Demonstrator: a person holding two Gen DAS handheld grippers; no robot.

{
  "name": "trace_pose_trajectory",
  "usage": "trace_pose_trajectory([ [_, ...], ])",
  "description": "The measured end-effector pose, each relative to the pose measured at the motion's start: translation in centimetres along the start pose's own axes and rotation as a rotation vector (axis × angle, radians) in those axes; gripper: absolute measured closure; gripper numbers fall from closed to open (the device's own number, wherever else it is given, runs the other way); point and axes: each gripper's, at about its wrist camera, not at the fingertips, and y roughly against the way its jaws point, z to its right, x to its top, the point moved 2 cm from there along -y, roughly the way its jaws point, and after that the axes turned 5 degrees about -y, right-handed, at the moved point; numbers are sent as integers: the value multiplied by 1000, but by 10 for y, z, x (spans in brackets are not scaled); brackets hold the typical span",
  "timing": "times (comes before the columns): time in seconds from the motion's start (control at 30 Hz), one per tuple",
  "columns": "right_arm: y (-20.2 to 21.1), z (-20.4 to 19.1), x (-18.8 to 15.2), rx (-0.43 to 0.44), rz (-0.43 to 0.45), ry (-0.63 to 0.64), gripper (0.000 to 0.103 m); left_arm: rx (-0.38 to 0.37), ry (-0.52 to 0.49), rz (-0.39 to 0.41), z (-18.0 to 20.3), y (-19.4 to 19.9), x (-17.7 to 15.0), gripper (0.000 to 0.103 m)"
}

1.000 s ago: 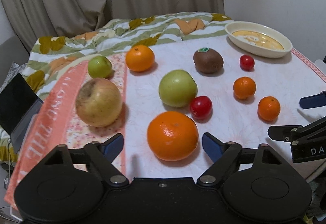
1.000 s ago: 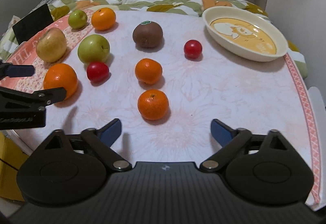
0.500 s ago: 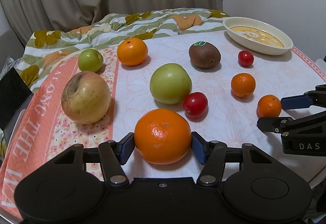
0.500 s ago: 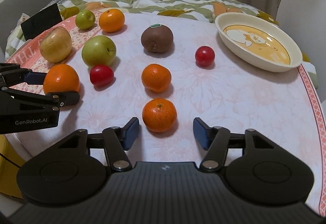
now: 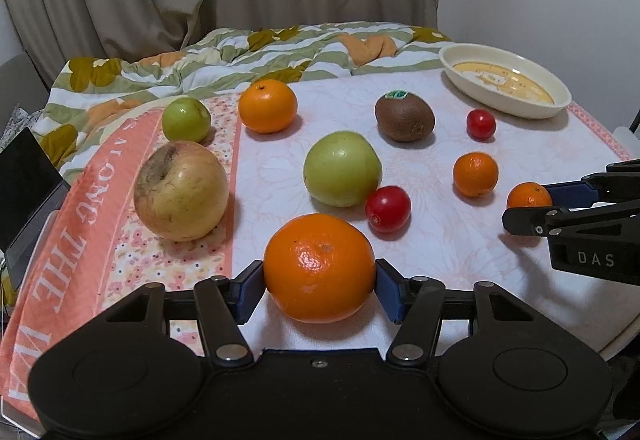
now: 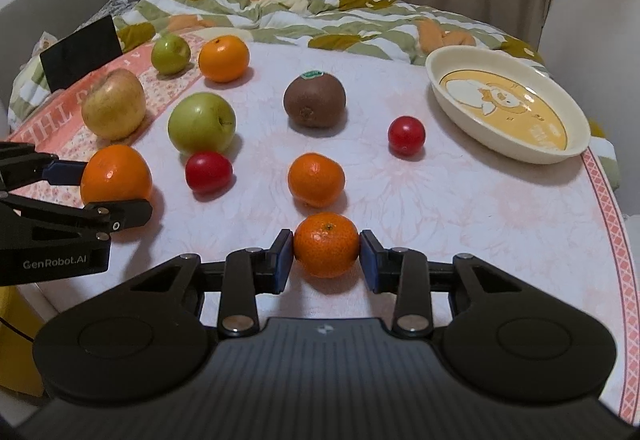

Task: Organize fruits
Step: 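Grasp the large orange with the left tool while the right tool grasps a small mandarin, then carry the orange and mandarin in both tools over to the cream bowl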

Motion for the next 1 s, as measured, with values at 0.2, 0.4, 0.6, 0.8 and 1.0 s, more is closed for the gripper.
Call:
trace_pose_trajectory([
  [0.2, 24, 0, 11, -17, 19, -44, 52, -24, -3, 39, -5, 26, 18, 40],
  [0.4, 59, 6, 32, -46, 49, -100, 52, -61, -21, 92, -5, 55, 52, 40],
  [0.6, 90, 26, 57, -86, 84, -116, 52, -94, -56, 160, 3, 73, 90, 40],
  [0.8, 107, 62, 80, -104, 111, -98, 52, -118, -32, 183, 24, 73, 126, 40],
  [1.0, 106, 112, 112, -76, 129, -52, 52, -113, 31, 187, 55, 58, 171, 40],
])
